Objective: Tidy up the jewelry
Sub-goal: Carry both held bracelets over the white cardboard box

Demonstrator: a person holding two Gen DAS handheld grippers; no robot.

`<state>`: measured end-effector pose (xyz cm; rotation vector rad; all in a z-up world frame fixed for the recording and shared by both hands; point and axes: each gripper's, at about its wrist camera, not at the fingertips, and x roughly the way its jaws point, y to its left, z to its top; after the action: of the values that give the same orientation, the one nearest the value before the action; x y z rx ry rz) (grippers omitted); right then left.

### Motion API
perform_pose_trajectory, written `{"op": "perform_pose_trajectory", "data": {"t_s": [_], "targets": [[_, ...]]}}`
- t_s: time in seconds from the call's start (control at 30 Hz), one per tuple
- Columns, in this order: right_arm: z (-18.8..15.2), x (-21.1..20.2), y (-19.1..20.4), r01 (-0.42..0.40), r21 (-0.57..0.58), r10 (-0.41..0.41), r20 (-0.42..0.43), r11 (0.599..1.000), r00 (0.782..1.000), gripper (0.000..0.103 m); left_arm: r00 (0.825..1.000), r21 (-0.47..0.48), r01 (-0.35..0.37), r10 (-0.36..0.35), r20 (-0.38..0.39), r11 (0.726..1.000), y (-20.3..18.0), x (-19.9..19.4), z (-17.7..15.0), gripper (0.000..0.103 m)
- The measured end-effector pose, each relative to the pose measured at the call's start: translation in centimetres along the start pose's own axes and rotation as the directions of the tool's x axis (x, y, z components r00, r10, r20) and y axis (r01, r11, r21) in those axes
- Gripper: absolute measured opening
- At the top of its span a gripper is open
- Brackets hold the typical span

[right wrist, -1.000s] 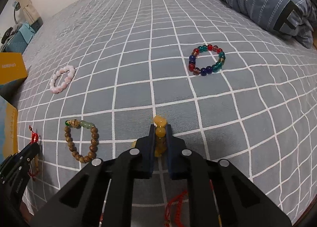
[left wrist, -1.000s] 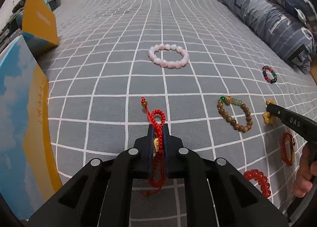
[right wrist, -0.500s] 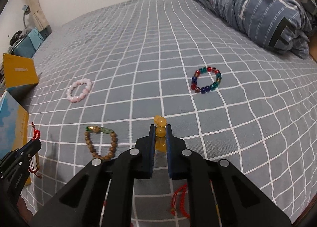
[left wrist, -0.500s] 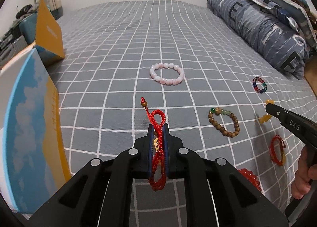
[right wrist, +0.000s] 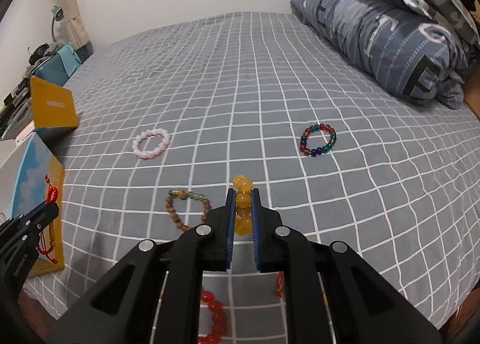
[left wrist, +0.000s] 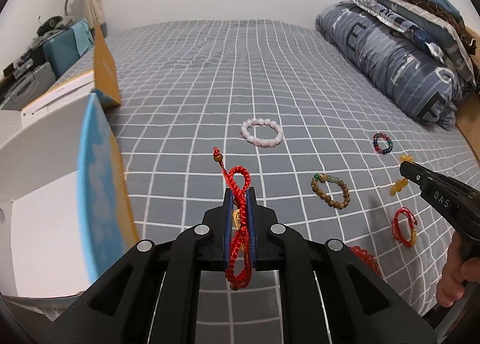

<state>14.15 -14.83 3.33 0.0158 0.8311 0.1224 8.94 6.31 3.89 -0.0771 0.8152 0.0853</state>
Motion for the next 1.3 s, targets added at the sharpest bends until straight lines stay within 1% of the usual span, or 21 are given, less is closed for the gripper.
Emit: {"op": "perform_pose_trajectory", "data": {"t_s": [0.13,0.33,0.53,0.7,0.83,0.9,1.03,1.17,1.3], "targets": [[0.2,-1.5,1.2,-0.006,-0.011,0.006,0.016,1.0,1.0,0.009,1.0,-0.01,-0.004,0.005,0.024,1.0,1.1,-2.2,0.2,0.008],[0.6,-3.8,4.5,-0.035,-0.041,0.037,0.047,0.999,0.998,0.009,0.998,-0.037,-0.019,0.021,0.055,0.999,3.4,-4.9,0.4,0.008],[1.1,-5.7,10.0,-0.081,-0.108,0.09,0.072,0.991,0.993,0.009,0.995,-0.088,-0.048,0.056,0.087,0.995,6.9,-7.9,0.5,0.008],[1.2,-6.9,15.8,-0.123,-0.179,0.14,0.089,0.976,0.986,0.009,0.99,-0.143,-0.089,0.103,0.096,0.986,10.9,-9.8,-0.1,0.008],[0.6,-7.4,20.1,-0.165,-0.233,0.188,0.08,0.958,0.979,0.009,0.985,-0.184,-0.128,0.147,0.09,0.974,14.1,-10.8,-0.8,0.008],[0.3,-7.8,22.7,-0.197,-0.26,0.223,0.074,0.945,0.972,0.009,0.981,-0.208,-0.155,0.175,0.084,0.966,15.9,-11.3,-1.3,0.008],[-0.3,-8.2,26.7,-0.243,-0.297,0.273,0.062,0.924,0.96,0.009,0.972,-0.247,-0.204,0.226,0.067,0.947,18.9,-12.1,-2.1,0.008],[-1.1,-8.0,31.1,-0.302,-0.335,0.328,0.024,0.893,0.944,0.009,0.962,-0.279,-0.245,0.269,0.052,0.929,21.5,-12.9,-2.9,0.008],[-2.1,-6.9,34.6,-0.341,-0.366,0.356,-0.028,0.866,0.934,0.009,0.954,-0.301,-0.279,0.298,0.017,0.912,23.2,-12.6,-3.6,0.008]]}}
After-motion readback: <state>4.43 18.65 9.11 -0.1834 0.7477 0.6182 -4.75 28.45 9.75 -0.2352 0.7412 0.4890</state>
